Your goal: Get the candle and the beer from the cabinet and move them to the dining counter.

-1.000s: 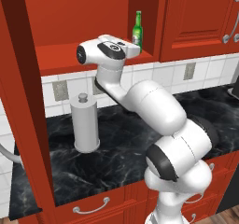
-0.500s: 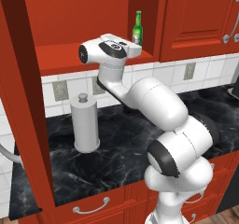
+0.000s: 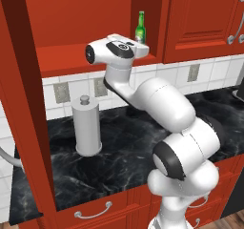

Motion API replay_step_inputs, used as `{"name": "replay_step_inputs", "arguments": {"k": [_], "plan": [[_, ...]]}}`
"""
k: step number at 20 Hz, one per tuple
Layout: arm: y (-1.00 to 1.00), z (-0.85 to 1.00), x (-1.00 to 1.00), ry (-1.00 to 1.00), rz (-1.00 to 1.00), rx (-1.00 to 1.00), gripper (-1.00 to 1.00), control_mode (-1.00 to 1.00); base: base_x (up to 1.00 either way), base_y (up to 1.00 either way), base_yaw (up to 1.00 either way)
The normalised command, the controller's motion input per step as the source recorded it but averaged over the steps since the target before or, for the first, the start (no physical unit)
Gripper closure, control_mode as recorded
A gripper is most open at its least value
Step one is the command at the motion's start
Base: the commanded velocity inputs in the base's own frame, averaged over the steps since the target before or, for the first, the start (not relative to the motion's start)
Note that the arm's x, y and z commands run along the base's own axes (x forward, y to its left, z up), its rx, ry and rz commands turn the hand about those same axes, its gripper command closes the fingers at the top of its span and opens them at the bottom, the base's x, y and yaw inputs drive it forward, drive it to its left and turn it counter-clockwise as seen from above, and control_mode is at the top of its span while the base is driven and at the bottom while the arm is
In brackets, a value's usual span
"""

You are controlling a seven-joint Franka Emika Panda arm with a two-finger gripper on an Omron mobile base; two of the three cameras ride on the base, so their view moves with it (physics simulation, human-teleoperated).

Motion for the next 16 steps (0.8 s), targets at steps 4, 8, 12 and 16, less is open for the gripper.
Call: {"name": "replay_step_inputs", "arguments": {"k": [4,8,12,16], "plan": [[-0.05,0.00,0.12,0.00,0.00,0.00,-1.00,-1.00,0.00,0.00,0.00],[-0.02,-0.02,0.09,0.00,0.00,0.00,-1.00,-1.00,0.00,0.00,0.00],[0.00,-0.01,0.13,0.00,0.00,0.00,-1.00,-1.00,0.00,0.00,0.00],[-0.03,0.00,0.02,0.00,0.00,0.00,-1.00,-1.00,0.00,0.00,0.00]]}}
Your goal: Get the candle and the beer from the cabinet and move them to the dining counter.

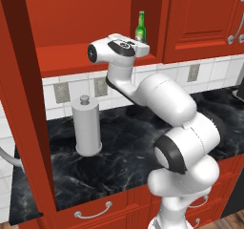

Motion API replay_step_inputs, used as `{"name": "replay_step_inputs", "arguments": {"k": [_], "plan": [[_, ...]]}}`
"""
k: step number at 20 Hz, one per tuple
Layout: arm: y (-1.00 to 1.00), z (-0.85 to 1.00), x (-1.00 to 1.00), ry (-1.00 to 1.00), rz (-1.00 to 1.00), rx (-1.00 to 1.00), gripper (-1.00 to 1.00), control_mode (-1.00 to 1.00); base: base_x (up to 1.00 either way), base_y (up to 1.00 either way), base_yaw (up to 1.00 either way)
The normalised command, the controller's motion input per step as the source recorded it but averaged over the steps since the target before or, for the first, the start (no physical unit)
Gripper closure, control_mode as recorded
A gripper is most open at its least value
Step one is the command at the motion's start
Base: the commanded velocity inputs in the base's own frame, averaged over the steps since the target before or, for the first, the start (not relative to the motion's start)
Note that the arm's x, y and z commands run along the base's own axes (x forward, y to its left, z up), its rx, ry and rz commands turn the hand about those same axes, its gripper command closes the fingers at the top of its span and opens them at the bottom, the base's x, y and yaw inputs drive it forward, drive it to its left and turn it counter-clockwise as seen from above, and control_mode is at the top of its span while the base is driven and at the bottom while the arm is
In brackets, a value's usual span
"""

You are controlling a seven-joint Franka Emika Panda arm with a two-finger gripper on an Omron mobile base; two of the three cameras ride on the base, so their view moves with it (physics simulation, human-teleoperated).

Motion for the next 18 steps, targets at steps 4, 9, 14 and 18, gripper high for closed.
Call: {"name": "replay_step_inputs", "arguments": {"k": [4,9,14,18], "plan": [[-0.05,0.00,0.04,0.00,0.00,0.00,-1.00,-1.00,0.00,0.00,0.00],[-0.05,0.00,0.07,0.00,0.00,0.00,-1.00,-1.00,0.00,0.00,0.00],[-0.03,0.00,0.09,0.00,0.00,0.00,-1.00,-1.00,0.00,0.00,0.00],[-0.05,0.00,0.12,0.00,0.00,0.00,-1.00,-1.00,0.00,0.00,0.00]]}}
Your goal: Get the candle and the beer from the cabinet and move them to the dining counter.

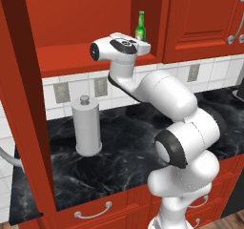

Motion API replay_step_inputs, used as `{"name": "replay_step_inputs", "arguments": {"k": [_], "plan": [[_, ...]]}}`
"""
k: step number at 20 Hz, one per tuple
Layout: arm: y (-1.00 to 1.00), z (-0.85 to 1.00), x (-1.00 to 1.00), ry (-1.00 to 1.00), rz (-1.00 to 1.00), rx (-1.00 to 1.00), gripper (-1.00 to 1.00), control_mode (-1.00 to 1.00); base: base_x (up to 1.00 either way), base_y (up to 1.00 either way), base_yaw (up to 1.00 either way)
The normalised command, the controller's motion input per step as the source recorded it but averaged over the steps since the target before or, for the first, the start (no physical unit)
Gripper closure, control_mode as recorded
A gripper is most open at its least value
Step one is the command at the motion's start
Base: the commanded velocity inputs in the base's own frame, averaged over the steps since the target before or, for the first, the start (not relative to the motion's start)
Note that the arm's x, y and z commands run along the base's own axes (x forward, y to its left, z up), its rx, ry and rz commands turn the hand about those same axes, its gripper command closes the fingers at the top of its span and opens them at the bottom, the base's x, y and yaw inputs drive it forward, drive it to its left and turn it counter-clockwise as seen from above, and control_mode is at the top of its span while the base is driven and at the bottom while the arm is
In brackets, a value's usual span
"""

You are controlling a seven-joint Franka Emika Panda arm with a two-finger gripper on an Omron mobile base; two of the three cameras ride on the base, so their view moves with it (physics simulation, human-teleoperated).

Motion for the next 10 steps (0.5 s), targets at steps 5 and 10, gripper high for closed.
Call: {"name": "replay_step_inputs", "arguments": {"k": [5,10], "plan": [[-0.04,0.00,0.13,0.00,0.00,0.00,-1.00,-1.00,0.00,0.00,0.00],[-0.04,0.00,0.06,0.00,0.00,0.00,-1.00,-1.00,0.00,0.00,0.00]]}}
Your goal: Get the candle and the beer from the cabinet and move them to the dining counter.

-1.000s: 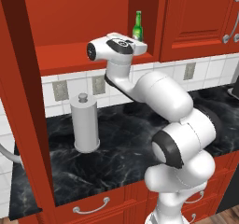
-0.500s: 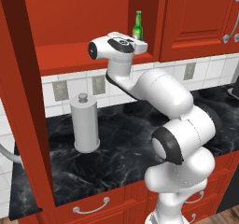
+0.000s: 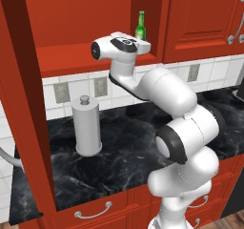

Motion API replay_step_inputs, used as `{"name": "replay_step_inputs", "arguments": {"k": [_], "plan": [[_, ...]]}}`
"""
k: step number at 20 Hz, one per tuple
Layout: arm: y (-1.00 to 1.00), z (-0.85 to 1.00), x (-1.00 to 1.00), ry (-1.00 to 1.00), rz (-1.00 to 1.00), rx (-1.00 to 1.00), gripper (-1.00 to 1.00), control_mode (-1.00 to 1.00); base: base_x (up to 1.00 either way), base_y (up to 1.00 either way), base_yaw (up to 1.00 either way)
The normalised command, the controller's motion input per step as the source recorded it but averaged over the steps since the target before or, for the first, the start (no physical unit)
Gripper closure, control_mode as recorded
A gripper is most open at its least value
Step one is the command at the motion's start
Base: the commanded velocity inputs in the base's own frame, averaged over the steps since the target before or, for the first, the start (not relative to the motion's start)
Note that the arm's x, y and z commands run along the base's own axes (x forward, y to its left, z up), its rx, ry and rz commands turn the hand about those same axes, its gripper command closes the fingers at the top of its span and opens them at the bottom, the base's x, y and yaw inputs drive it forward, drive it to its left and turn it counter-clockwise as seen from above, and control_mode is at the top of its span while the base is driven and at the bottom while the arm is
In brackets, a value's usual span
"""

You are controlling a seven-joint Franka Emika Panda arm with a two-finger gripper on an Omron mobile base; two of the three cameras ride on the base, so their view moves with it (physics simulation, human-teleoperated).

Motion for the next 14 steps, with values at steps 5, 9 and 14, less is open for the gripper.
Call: {"name": "replay_step_inputs", "arguments": {"k": [5,9,14], "plan": [[-0.03,0.00,0.07,0.00,0.00,0.00,-1.00,-1.00,0.00,0.00,0.00],[-0.02,0.00,0.10,0.00,0.00,0.00,-1.00,-1.00,0.00,0.00,0.00],[-0.11,0.00,0.02,0.00,0.00,0.00,1.00,-1.00,0.00,0.00,0.00]]}}
